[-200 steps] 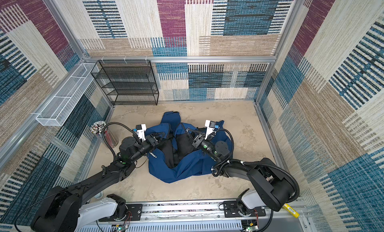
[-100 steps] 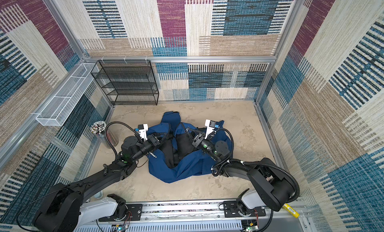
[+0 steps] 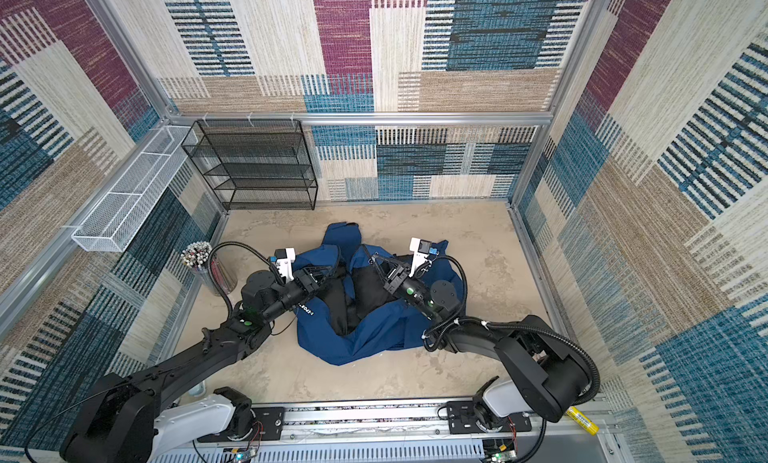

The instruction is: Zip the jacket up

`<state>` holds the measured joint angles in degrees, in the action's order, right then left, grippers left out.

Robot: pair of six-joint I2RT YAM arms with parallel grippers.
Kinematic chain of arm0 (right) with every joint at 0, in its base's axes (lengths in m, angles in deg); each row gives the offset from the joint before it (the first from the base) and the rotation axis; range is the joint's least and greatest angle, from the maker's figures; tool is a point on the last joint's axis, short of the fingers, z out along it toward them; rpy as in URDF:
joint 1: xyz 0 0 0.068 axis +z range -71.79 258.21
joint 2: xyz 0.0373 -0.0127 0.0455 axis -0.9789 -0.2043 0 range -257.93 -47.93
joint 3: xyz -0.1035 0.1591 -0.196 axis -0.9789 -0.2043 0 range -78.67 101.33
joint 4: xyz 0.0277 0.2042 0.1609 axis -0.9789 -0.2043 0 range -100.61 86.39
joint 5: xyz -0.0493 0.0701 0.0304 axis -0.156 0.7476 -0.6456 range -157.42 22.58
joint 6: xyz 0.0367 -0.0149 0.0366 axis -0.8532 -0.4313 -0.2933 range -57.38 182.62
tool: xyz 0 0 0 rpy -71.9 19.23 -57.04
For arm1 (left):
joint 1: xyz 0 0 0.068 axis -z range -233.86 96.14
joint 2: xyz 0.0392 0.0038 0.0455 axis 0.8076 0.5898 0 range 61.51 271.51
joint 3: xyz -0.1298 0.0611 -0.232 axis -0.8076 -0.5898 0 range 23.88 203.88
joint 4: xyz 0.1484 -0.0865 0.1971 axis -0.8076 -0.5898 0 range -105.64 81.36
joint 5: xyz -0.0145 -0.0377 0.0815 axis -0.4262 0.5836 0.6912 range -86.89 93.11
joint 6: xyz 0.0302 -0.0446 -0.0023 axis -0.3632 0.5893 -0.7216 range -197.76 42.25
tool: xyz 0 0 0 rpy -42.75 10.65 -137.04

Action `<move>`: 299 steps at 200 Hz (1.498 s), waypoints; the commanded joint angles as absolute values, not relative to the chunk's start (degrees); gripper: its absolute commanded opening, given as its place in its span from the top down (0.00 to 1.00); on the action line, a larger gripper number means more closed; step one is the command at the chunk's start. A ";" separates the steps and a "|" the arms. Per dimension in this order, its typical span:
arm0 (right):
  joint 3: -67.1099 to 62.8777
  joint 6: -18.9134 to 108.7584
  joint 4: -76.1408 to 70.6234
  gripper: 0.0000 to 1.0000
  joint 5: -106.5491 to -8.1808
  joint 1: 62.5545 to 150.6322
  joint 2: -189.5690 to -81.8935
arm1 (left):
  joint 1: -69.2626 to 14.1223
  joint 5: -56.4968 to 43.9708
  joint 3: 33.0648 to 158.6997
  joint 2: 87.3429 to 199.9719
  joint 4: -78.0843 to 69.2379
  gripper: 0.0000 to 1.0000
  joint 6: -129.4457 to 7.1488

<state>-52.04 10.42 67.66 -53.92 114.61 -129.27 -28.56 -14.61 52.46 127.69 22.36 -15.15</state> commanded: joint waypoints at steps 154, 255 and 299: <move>-52.08 9.98 71.32 1.00 -53.18 114.67 -128.37 | -28.47 -14.40 54.04 128.29 23.76 1.00 -15.42; -37.91 11.09 94.59 1.00 -55.33 114.65 -129.76 | -23.10 -15.89 71.94 137.20 57.31 1.00 -25.58; -29.01 14.98 102.26 1.00 -53.60 114.18 -133.11 | -21.12 -12.36 83.61 147.43 71.70 1.00 -26.71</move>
<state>-32.34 12.47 77.08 -54.38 114.59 -131.41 -21.78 -14.61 78.56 144.49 59.61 -23.23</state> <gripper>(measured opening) 0.081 0.060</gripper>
